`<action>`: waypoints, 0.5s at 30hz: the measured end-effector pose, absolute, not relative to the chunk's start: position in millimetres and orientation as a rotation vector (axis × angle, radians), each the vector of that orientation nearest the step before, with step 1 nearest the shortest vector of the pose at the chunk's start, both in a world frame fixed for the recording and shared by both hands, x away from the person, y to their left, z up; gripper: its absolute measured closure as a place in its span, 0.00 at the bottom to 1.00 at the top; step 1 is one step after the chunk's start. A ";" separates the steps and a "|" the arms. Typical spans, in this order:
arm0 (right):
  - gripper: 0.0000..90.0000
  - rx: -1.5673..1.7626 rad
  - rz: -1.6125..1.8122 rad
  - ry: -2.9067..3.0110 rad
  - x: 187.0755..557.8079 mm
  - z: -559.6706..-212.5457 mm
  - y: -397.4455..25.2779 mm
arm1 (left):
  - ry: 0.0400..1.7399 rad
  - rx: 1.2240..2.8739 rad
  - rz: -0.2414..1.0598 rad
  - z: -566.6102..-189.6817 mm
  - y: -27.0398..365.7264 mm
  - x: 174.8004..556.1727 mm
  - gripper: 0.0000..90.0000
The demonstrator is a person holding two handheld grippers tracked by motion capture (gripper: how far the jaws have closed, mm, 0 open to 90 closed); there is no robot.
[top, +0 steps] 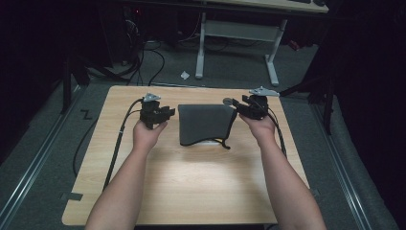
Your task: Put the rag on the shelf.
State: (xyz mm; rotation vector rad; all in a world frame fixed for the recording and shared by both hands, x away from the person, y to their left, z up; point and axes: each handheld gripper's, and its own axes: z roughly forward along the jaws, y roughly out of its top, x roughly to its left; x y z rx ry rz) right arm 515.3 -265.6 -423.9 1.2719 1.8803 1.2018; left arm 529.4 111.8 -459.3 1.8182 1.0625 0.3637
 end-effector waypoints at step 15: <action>0.53 1.204 1.148 1.882 467.1 -432.9 -271.4 | 1.041 1.784 0.472 -465.3 149.0 477.9 0.68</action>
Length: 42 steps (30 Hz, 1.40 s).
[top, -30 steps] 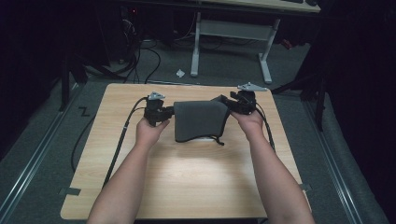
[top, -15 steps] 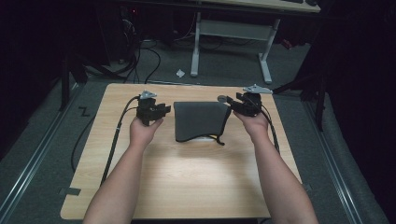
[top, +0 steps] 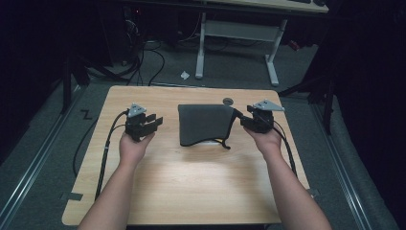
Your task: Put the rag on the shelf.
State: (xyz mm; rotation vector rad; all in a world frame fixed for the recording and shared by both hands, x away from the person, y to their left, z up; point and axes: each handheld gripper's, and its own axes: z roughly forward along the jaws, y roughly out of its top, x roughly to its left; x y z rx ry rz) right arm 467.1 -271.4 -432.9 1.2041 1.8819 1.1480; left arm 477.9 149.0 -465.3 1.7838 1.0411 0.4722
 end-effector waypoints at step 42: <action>0.51 1.040 1.010 2.165 306.4 -528.5 -204.9 | 0.913 1.999 0.277 -526.0 129.8 321.7 0.49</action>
